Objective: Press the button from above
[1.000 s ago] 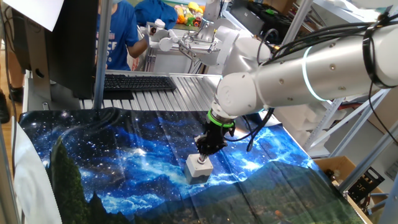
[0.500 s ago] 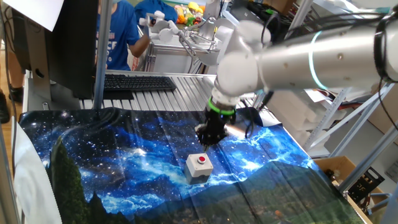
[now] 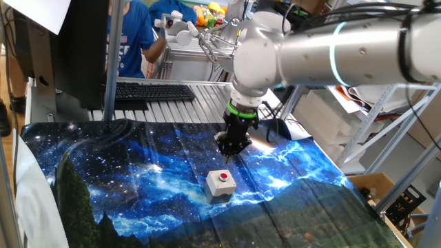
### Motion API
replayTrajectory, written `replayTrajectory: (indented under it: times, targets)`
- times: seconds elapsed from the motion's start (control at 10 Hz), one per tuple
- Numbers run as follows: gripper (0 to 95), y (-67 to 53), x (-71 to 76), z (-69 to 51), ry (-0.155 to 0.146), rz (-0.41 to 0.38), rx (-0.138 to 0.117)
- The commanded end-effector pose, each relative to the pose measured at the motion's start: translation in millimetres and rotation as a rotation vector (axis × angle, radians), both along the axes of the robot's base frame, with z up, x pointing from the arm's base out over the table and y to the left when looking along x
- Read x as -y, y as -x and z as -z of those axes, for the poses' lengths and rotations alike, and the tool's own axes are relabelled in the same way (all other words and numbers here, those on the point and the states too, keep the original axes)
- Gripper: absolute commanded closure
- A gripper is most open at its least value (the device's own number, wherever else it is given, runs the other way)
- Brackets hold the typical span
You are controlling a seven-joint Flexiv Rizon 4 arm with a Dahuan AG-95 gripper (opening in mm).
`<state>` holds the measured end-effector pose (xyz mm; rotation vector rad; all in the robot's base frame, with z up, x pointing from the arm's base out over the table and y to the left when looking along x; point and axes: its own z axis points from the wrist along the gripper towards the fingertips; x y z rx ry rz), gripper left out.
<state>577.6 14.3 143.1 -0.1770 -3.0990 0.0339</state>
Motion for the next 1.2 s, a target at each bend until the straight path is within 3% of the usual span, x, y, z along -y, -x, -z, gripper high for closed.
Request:
replayTrajectory:
  times: [0.1,1.2]
  targets:
    - [95.0,-1.8,0.6,-1.6,-0.006,-0.008,-0.010]
    - [95.0,-3.8,1.7,-2.5,-0.018,-0.004,-0.009]
